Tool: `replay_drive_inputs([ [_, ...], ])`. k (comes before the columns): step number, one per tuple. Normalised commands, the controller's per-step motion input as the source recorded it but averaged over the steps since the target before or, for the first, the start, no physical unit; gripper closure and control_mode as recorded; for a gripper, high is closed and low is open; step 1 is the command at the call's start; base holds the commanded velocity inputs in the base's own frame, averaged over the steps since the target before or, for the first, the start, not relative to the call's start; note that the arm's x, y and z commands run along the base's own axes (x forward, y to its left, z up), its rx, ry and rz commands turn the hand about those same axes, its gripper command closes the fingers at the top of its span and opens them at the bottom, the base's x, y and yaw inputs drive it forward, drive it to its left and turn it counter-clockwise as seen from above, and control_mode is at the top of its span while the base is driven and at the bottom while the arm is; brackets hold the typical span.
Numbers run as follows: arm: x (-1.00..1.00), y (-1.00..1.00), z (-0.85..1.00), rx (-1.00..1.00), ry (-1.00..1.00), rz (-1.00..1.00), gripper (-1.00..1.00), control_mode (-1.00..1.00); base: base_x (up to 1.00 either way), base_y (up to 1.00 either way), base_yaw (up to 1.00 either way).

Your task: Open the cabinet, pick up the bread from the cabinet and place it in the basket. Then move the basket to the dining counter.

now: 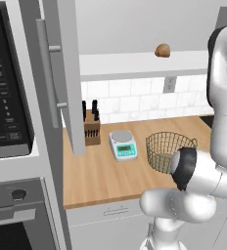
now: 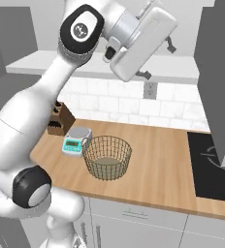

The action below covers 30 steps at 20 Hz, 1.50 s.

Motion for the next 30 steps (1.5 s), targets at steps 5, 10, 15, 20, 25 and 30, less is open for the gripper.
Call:
replay_drive_inputs([
  [5,-0.55,1.00,-0.10,-0.15,-0.07,0.27,-1.00,-1.00,0.00,0.00,0.00],
  [10,-0.49,1.00,-0.05,-0.26,0.02,0.54,-1.00,-1.00,0.00,0.00,0.00],
  [15,-0.29,0.95,0.00,-0.34,0.13,0.58,-1.00,-1.00,0.00,0.00,0.00],
  [20,-0.02,0.62,0.00,-0.34,0.29,0.62,-1.00,-1.00,0.00,0.00,0.00],
  [25,0.00,0.41,0.00,-0.36,0.43,0.61,-1.00,-1.00,0.00,0.00,0.00],
  [30,0.17,0.37,-0.02,-0.45,0.57,0.47,-1.00,-1.00,0.00,0.00,0.00],
])
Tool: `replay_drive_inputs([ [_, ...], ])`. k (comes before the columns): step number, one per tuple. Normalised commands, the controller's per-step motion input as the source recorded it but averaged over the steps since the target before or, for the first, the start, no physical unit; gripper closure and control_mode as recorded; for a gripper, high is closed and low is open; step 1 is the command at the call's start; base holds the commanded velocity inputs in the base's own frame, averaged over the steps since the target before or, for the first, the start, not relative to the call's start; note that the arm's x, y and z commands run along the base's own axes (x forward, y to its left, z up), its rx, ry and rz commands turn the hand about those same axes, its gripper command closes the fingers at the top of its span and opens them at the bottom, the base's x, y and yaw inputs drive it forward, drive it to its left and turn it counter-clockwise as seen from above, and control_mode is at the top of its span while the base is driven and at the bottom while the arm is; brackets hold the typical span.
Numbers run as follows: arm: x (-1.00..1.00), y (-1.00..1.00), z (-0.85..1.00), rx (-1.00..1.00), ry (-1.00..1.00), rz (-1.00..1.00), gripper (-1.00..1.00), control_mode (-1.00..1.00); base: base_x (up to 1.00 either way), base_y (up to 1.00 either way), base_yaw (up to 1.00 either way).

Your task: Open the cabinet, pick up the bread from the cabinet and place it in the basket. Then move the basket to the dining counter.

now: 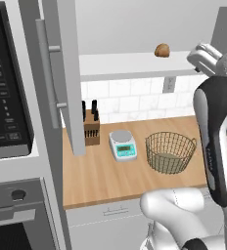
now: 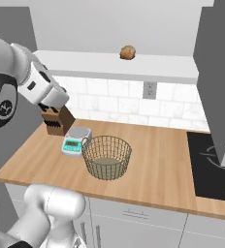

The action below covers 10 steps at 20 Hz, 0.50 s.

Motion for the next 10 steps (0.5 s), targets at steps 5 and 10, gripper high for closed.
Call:
replay_drive_inputs([
  [5,0.63,0.42,-0.28,-0.45,0.16,0.38,-1.00,-1.00,0.00,0.00,0.00],
  [10,0.69,0.10,-0.22,-0.45,0.00,0.14,-1.00,-1.00,0.00,0.00,0.00],
])
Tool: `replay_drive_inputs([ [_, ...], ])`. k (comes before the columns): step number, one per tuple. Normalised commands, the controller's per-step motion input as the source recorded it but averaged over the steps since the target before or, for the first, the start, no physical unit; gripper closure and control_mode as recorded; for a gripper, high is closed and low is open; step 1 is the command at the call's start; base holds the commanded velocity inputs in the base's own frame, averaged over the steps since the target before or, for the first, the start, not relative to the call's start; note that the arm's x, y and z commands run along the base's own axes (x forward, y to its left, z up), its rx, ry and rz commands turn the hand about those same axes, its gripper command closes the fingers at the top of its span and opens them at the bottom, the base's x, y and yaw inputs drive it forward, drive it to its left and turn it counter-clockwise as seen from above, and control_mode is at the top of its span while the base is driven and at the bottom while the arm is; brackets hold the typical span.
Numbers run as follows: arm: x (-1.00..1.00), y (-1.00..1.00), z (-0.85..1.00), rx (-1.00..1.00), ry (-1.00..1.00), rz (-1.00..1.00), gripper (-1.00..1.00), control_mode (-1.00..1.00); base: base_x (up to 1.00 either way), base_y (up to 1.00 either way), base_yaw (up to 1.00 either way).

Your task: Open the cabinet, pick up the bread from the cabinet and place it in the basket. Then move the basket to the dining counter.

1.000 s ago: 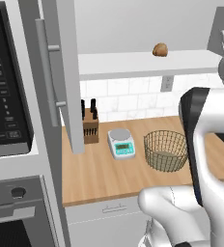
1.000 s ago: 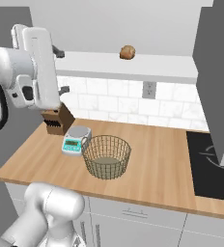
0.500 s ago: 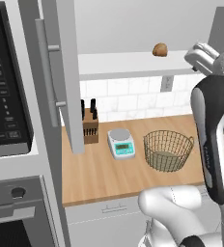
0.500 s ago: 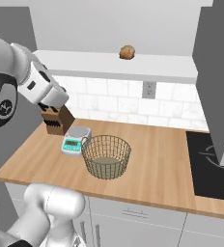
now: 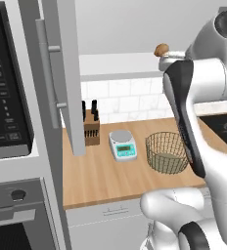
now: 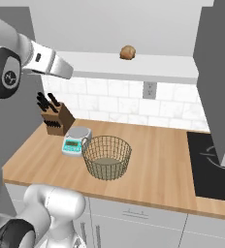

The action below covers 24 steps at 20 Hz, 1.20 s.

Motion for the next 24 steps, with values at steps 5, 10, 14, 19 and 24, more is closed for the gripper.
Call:
replay_drive_inputs([
  [5,0.38,-0.48,0.00,-0.13,0.00,0.07,-1.00,-1.00,0.00,0.00,0.00],
  [10,0.76,-0.58,-0.06,0.08,0.00,0.10,-1.00,-1.00,0.00,0.00,0.00],
  [14,0.77,-0.13,0.00,0.12,-0.11,0.08,-1.00,-1.00,0.00,0.00,0.00],
  [19,0.66,-0.23,0.00,0.01,-0.10,0.01,-1.00,-1.00,0.00,0.00,0.00],
  [24,0.32,-0.38,-0.01,0.00,-0.04,0.00,-1.00,-1.00,0.00,0.00,0.00],
])
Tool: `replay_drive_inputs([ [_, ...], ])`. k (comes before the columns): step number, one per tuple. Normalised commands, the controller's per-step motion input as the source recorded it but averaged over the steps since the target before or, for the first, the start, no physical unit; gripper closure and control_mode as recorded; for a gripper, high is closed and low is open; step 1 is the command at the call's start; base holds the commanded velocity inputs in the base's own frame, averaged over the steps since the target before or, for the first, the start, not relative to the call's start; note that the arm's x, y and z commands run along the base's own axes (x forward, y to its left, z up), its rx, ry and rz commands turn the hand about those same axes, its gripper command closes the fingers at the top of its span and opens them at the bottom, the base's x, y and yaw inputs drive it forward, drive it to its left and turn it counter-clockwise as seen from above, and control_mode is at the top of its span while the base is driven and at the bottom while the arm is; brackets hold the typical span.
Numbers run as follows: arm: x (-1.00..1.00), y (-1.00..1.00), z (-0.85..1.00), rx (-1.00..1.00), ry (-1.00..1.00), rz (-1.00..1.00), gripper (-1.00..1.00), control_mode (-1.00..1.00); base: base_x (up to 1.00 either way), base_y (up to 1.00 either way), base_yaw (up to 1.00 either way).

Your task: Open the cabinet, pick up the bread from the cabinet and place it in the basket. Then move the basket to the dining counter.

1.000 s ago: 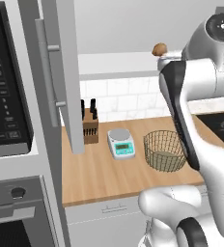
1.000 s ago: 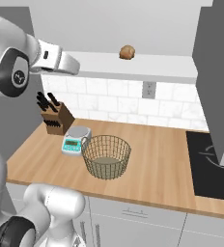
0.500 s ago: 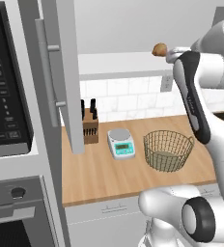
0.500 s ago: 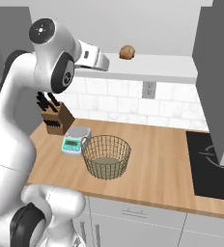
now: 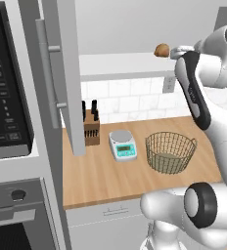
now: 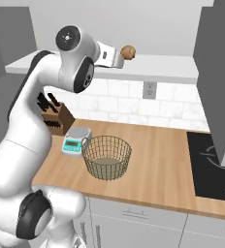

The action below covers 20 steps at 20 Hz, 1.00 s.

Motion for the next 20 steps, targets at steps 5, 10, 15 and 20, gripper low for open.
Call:
replay_drive_inputs([
  [5,0.56,-0.09,0.00,0.00,0.00,0.00,-1.00,-1.00,0.00,0.00,0.00],
  [10,0.34,0.14,0.17,0.00,0.00,0.00,-1.00,-1.00,0.00,0.00,0.00],
  [15,0.34,0.05,0.00,0.00,0.00,0.00,-1.00,-1.00,0.00,0.00,0.00],
  [20,0.42,0.00,-0.04,0.00,0.00,0.00,-1.00,-1.00,0.00,0.00,0.00],
])
